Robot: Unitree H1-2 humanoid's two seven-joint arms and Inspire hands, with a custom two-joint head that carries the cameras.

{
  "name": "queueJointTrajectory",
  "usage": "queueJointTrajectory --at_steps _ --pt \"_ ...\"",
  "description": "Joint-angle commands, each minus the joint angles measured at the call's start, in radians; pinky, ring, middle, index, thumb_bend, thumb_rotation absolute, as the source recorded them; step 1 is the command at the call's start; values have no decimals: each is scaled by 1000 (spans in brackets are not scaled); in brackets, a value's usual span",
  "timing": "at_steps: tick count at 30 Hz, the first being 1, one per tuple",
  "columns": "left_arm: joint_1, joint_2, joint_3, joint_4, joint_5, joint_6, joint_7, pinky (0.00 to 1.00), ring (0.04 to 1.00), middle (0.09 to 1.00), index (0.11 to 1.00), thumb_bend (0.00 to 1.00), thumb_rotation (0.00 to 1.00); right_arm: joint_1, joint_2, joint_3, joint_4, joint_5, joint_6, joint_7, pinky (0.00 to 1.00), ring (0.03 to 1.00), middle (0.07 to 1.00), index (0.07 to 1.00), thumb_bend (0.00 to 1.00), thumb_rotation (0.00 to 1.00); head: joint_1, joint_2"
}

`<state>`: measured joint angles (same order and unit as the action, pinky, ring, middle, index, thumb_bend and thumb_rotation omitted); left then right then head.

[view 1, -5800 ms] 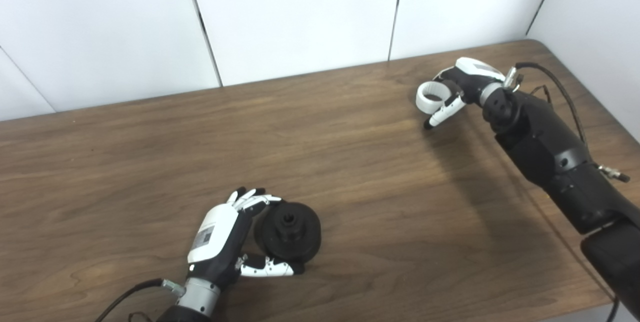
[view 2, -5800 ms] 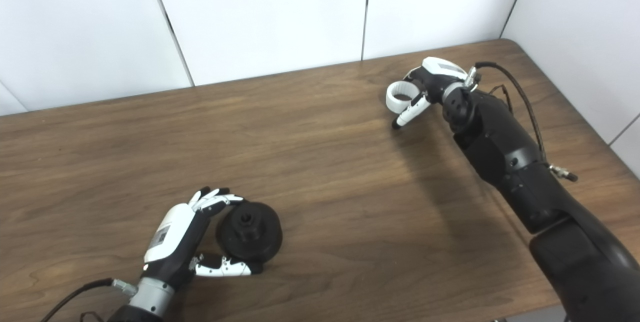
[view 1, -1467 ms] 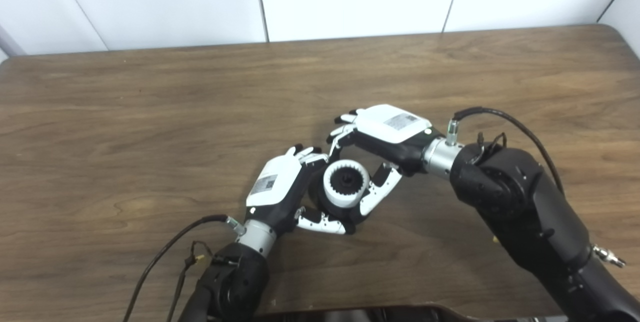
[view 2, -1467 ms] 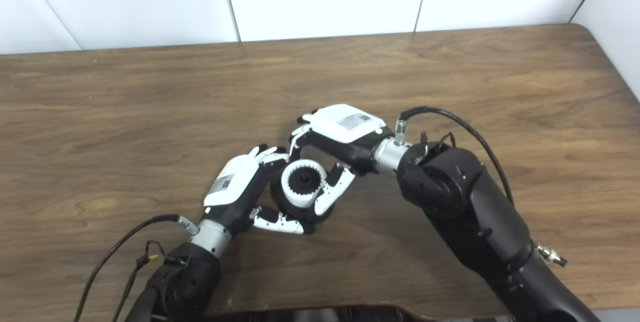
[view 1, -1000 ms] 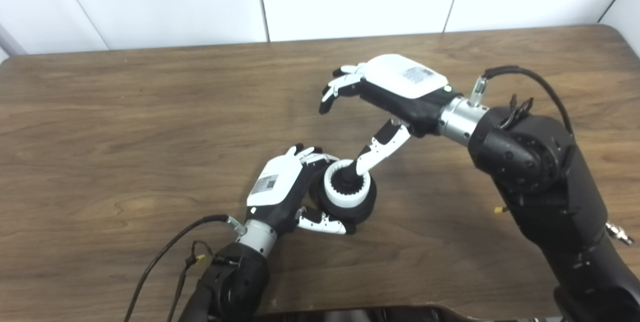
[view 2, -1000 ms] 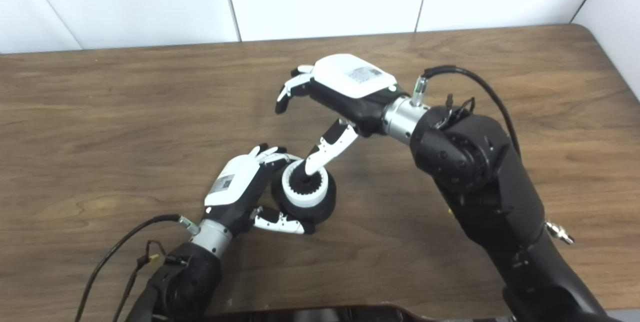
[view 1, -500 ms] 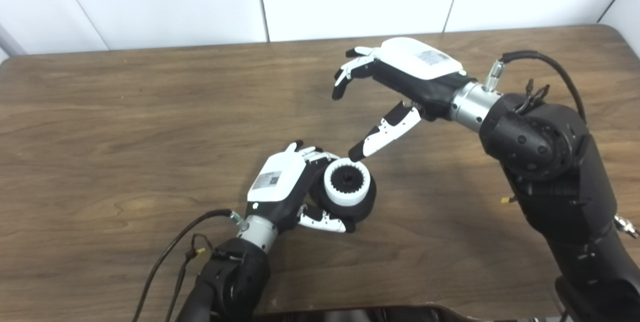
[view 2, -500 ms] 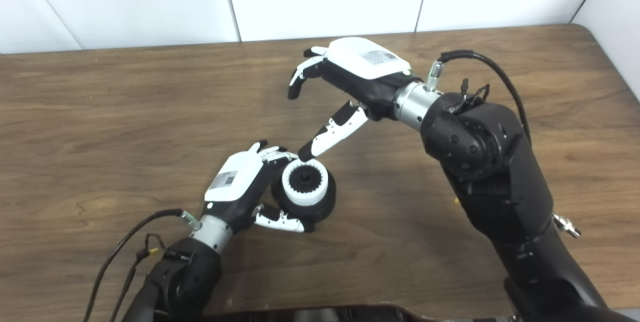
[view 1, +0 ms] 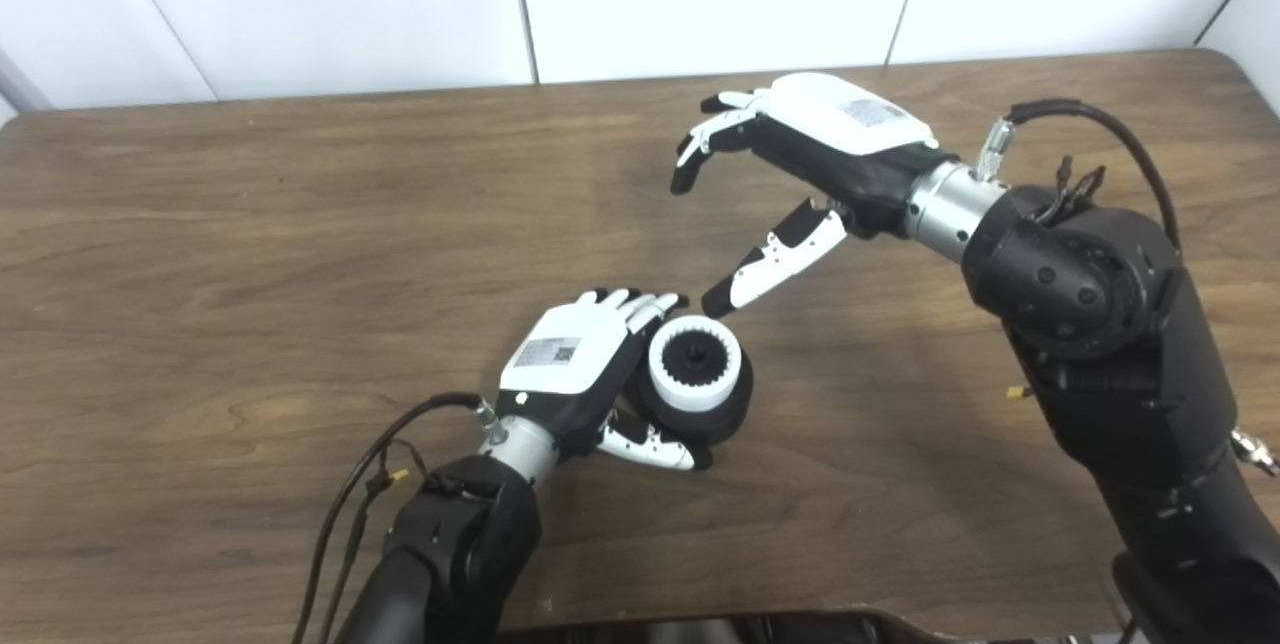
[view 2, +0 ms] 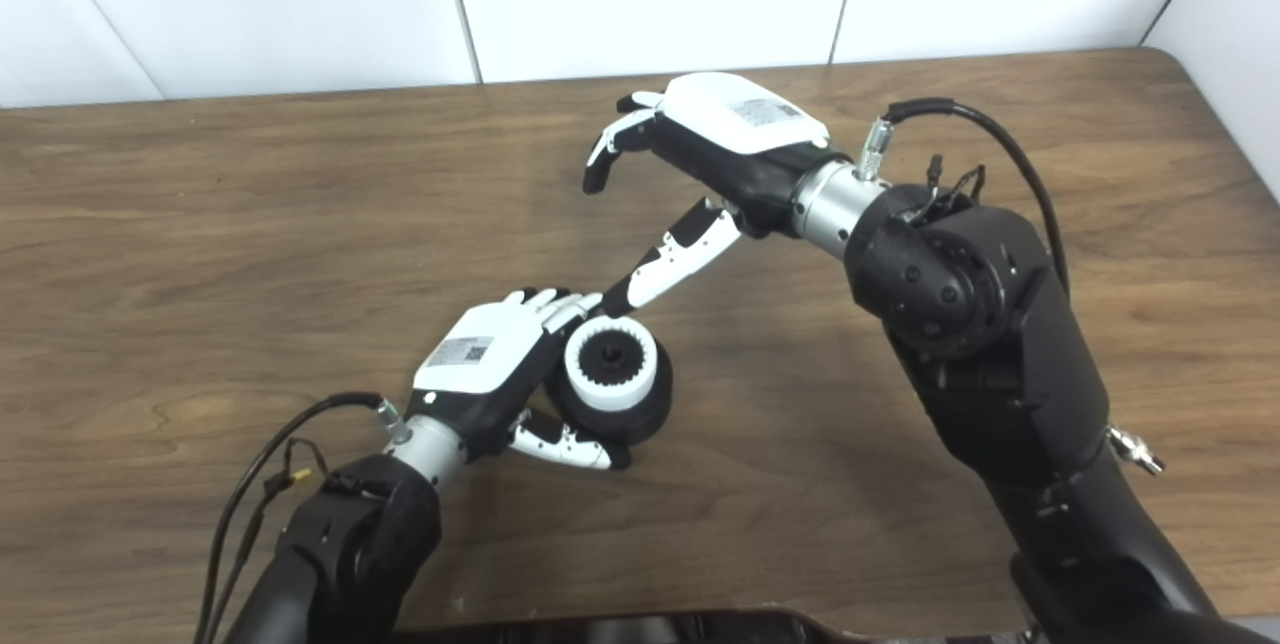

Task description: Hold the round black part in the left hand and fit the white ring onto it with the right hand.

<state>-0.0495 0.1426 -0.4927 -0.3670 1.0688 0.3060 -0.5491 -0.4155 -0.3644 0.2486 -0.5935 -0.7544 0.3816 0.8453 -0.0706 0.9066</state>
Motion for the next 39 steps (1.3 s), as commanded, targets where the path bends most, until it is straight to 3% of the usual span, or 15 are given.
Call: queueJointTrajectory --at_steps 1,4,10,14,17,20,24,26,30,32,33,35,37,39 --pt "-20 28 18 -26 34 56 -110 1000 989 974 988 1000 380 -38 -15 -16 -25 1 2 -21 968 949 823 685 1000 510 1 -4" --pt "-44 36 46 -66 50 80 -201 1000 999 996 999 1000 390 -34 -17 -18 -24 3 7 -20 989 949 830 696 1000 502 4 -8" --pt "-75 73 134 -124 4 97 -291 1000 1000 1000 1000 1000 355 -24 -26 -25 -22 11 2 -28 975 942 829 702 1000 509 11 -15" --pt "-107 105 184 -172 10 133 -393 1000 1000 1000 1000 1000 354 -15 -37 -42 -33 17 13 -24 974 947 836 706 1000 502 13 -20" --pt "-104 131 236 -207 -17 141 -408 1000 1000 1000 1000 1000 407 -9 -53 -50 -44 21 34 -5 970 955 847 719 1000 503 14 -22" --pt "-83 156 286 -227 -59 125 -367 1000 1000 1000 998 1000 489 2 -83 -52 -51 27 66 31 960 964 872 753 1000 484 14 -26" --pt "-50 177 360 -227 -134 93 -267 1000 1000 998 980 1000 576 71 -111 -98 -57 66 86 30 962 966 889 802 1000 489 13 -30" --pt "-30 169 407 -205 -189 78 -191 1000 1000 993 966 1000 636 123 -105 -131 -57 73 87 9 914 951 901 830 906 568 9 -32" --pt "16 97 541 -193 -362 115 -58 944 1000 998 952 1000 688 262 -44 -211 -51 104 78 -123 807 913 918 843 767 652 -3 -39" --pt "41 57 599 -184 -437 105 21 901 979 978 937 808 773 329 -5 -246 -38 126 53 -214 799 909 940 865 635 747 -7 -42" --pt "53 38 630 -169 -490 83 65 894 975 975 935 775 789 368 24 -270 -28 141 33 -273 799 908 944 869 611 763 -16 -41" --pt "66 15 666 -137 -565 39 132 868 962 976 933 543 830 417 75 -312 -4 183 2 -366 811 901 942 875 550 842 -29 -45" --pt "75 -8 700 -92 -653 -19 195 877 953 969 941 454 872 461 114 -341 25 225 -41 -446 827 906 944 891 534 927 -44 -47" --pt "76 -28 723 -70 -732 -24 231 900 955 970 962 413 934 488 135 -356 44 266 -77 -499 840 911 940 908 552 985 -52 -48"
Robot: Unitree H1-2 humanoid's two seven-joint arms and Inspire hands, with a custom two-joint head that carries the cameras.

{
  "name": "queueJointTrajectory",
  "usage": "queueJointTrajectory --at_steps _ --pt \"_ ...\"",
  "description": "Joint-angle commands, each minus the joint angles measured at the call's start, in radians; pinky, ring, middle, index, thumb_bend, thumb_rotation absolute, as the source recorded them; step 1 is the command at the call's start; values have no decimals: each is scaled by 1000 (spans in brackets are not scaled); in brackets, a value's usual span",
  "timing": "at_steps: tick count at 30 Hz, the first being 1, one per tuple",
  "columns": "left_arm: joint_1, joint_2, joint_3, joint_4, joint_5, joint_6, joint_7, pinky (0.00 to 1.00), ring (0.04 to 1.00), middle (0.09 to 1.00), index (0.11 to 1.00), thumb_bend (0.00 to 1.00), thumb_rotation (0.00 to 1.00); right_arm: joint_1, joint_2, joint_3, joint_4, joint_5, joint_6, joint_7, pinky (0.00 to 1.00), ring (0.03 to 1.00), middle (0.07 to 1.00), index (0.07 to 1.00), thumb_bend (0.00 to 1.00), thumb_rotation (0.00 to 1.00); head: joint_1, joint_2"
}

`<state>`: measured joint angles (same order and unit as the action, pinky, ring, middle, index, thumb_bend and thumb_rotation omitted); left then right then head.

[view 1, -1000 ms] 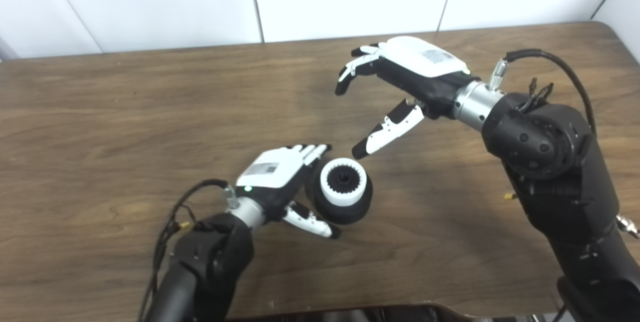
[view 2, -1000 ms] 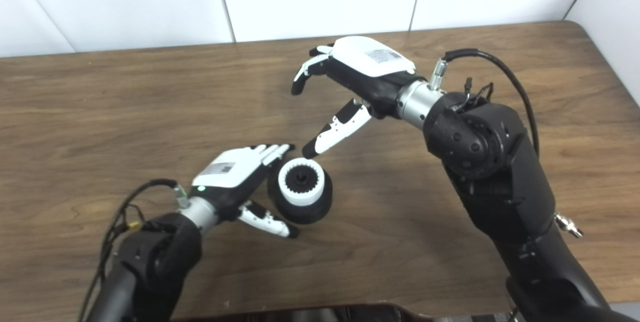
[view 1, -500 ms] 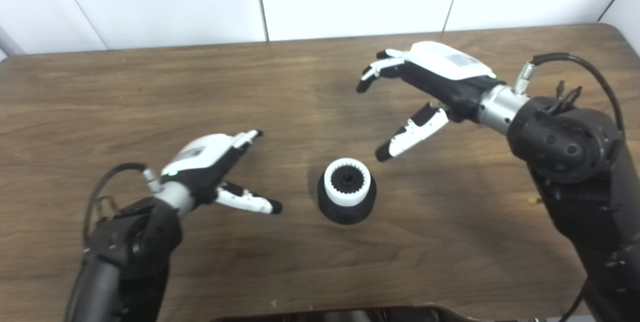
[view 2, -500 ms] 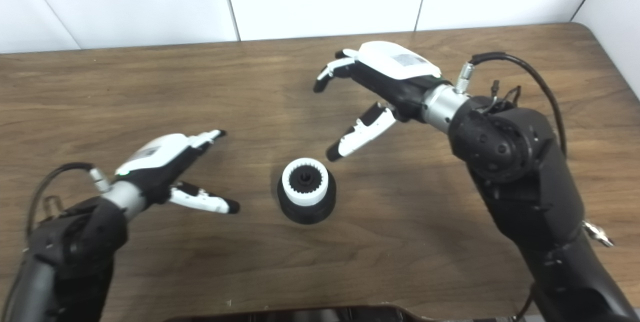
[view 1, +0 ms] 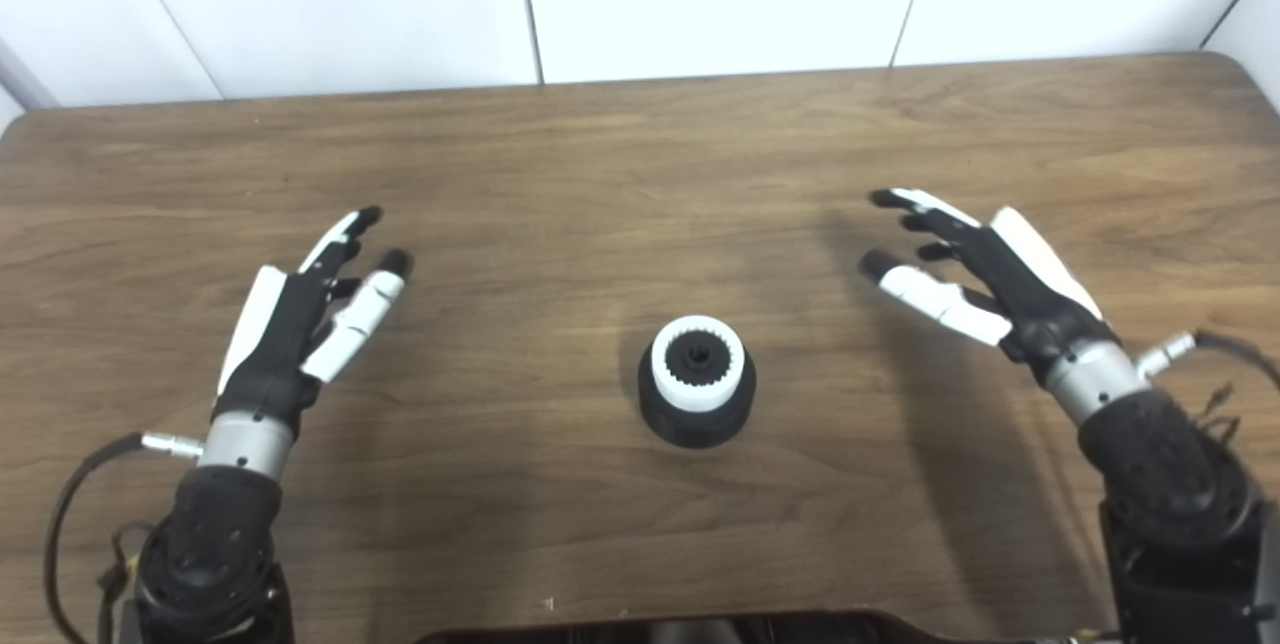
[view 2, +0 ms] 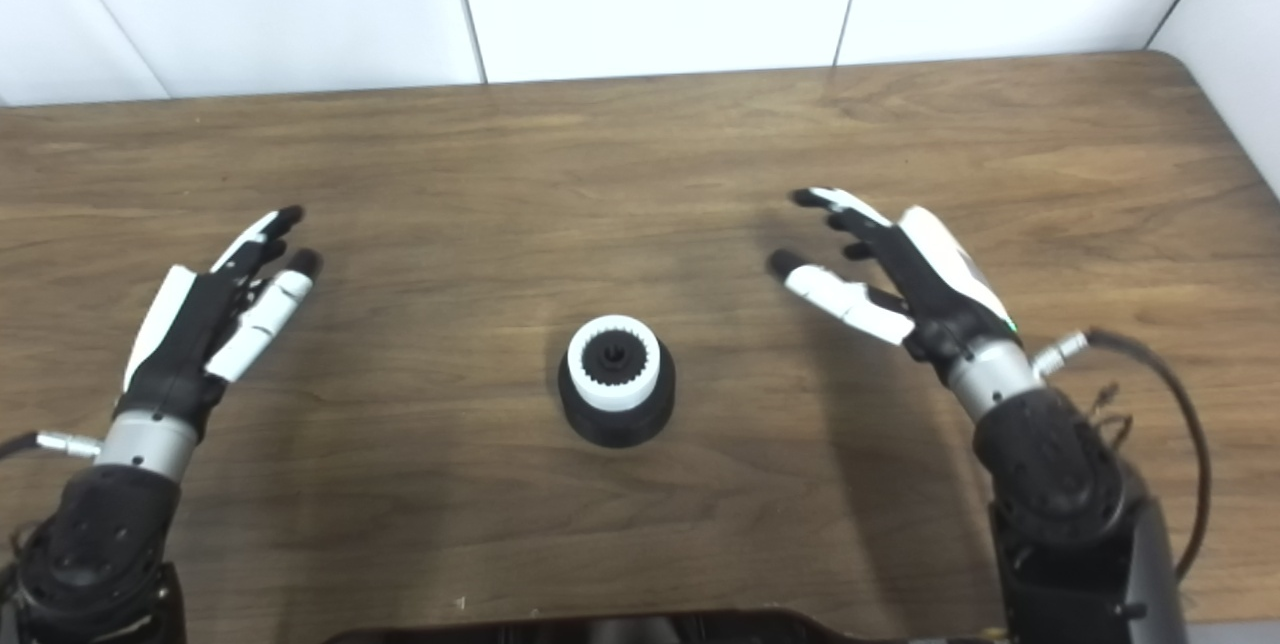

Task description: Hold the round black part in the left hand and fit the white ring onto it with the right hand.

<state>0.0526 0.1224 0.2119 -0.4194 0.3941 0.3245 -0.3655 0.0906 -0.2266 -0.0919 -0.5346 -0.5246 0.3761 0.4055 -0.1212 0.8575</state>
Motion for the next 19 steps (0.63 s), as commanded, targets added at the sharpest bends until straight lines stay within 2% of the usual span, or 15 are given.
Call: queueJointTrajectory --at_steps 1,2,4,7,11,14,19 --pt "-28 -21 32 -13 -108 -30 59 904 956 969 971 430 967 -7 5 -20 -8 58 -90 -81 845 914 943 918 550 993 -4 0" --pt "-28 -34 49 -6 -173 -25 66 924 962 970 972 434 951 5 13 -26 -1 86 -108 -101 844 913 942 921 546 997 -7 0" --pt "-20 -69 92 2 -323 -3 75 981 989 991 993 462 988 32 45 -48 13 160 -137 -144 884 942 966 946 537 1000 -12 1" --pt "5 -79 117 11 -463 2 69 999 1000 1000 1000 536 1000 63 81 -68 25 213 -155 -204 986 994 997 991 568 1000 -20 1" --pt "37 -56 110 15 -545 -16 71 1000 1000 1000 1000 646 1000 88 115 -101 10 344 -92 -225 1000 1000 1000 1000 595 1000 -20 1" --pt "49 -39 104 29 -588 -37 75 1000 1000 1000 1000 729 1000 104 127 -115 -3 460 -38 -231 1000 1000 1000 1000 568 1000 -16 -2" --pt "63 -42 101 21 -642 -30 117 1000 1000 1000 1000 729 1000 113 126 -117 -7 557 -28 -263 1000 1000 1000 1000 556 1000 3 -1"
